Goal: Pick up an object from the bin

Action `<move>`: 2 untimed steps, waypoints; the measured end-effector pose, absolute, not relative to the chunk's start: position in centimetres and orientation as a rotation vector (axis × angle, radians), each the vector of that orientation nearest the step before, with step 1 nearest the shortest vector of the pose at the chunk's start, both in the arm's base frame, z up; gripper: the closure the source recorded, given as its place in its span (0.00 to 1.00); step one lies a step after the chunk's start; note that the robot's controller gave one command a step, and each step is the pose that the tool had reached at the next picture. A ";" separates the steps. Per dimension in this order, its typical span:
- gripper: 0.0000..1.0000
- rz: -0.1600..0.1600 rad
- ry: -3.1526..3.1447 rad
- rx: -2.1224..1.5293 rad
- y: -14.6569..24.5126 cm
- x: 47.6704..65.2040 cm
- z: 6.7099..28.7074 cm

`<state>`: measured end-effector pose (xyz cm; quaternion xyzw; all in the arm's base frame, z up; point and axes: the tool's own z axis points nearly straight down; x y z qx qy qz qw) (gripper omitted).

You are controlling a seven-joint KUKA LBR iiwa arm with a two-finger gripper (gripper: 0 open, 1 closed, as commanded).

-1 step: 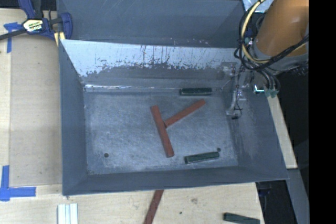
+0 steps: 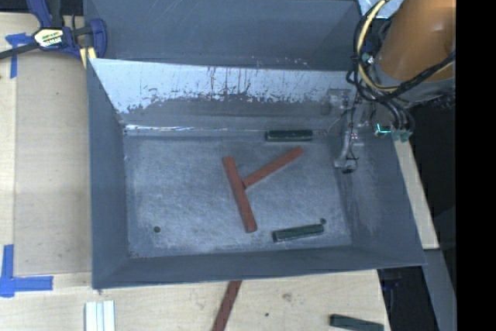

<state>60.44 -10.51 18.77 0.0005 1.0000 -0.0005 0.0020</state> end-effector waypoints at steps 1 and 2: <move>0.00 -0.004 3.130 -0.039 -9.3 61.6 13.9; 0.00 -0.003 3.130 -0.170 -3.7 61.7 7.8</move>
Offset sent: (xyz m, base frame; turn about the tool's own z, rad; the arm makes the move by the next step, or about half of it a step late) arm 0.0107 0.0762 -0.1177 -0.1182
